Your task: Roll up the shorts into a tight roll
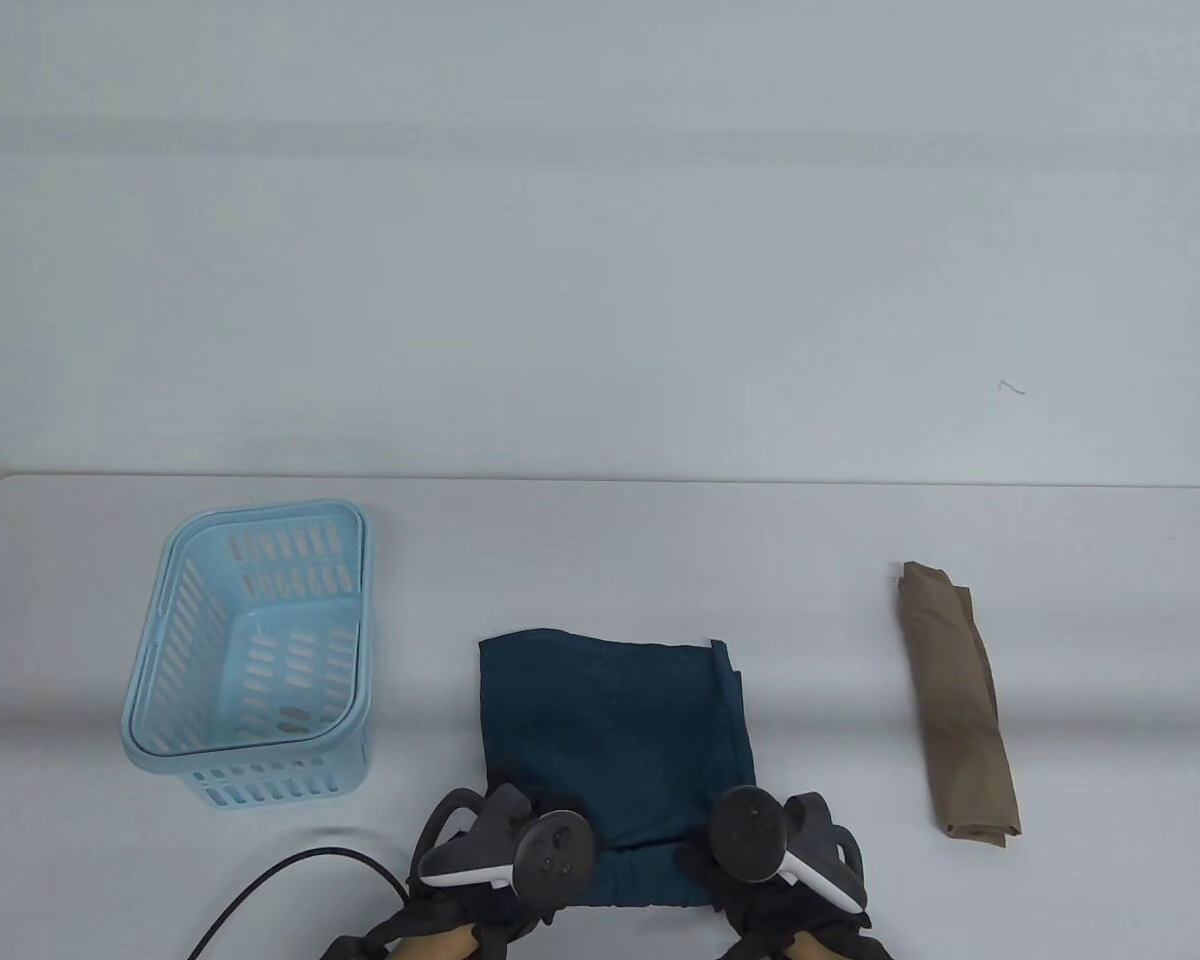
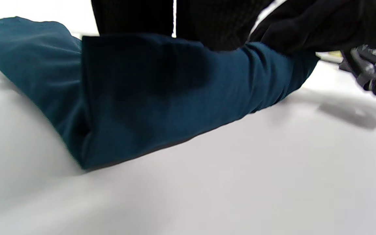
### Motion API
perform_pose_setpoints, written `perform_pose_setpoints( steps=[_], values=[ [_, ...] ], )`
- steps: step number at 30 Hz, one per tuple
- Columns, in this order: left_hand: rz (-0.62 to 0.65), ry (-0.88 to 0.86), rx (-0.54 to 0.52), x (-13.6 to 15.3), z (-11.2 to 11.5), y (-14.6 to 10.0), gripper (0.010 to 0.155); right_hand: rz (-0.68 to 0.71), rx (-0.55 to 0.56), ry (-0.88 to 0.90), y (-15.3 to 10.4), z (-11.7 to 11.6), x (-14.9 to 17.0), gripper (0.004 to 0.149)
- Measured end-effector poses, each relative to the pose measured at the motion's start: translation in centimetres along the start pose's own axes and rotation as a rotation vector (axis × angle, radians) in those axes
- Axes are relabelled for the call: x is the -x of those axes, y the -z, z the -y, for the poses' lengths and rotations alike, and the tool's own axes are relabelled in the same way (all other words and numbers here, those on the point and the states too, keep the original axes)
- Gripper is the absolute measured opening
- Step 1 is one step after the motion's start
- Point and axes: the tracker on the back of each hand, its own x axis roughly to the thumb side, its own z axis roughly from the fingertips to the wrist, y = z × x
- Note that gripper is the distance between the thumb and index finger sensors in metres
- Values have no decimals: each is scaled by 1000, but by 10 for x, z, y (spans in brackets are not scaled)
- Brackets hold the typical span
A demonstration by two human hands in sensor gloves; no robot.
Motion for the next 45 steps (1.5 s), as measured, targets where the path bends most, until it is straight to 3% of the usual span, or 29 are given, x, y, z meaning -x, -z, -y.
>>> perform_pose_setpoints(
  steps=[5,8,13,15,18,22,29,37,42,45],
  values=[
    [-30,43,50,0,7,3,65,101,128,-114,-11,17,-2,56],
    [-48,63,91,1,16,7,74,155,56,-145,-13,15,-3,62],
    [-64,116,154,4,33,17,81,127,-110,-274,-5,-7,-7,74],
    [-66,131,141,4,37,18,80,116,-126,-307,-1,-16,-7,73],
    [-54,146,69,7,33,17,74,112,-63,-319,2,-18,-7,67],
    [-69,-7,89,18,24,14,71,94,-93,-158,3,-9,0,61],
    [-73,-226,34,33,13,7,64,37,-151,111,2,-2,12,56],
    [-67,-195,55,27,14,7,63,-7,-61,19,2,-4,8,52],
    [18,-156,-75,14,-10,-9,51,-37,-2,-21,0,-4,6,53],
    [21,-108,12,7,-13,-10,44,-50,10,-33,-1,-2,4,54]
  ],
)
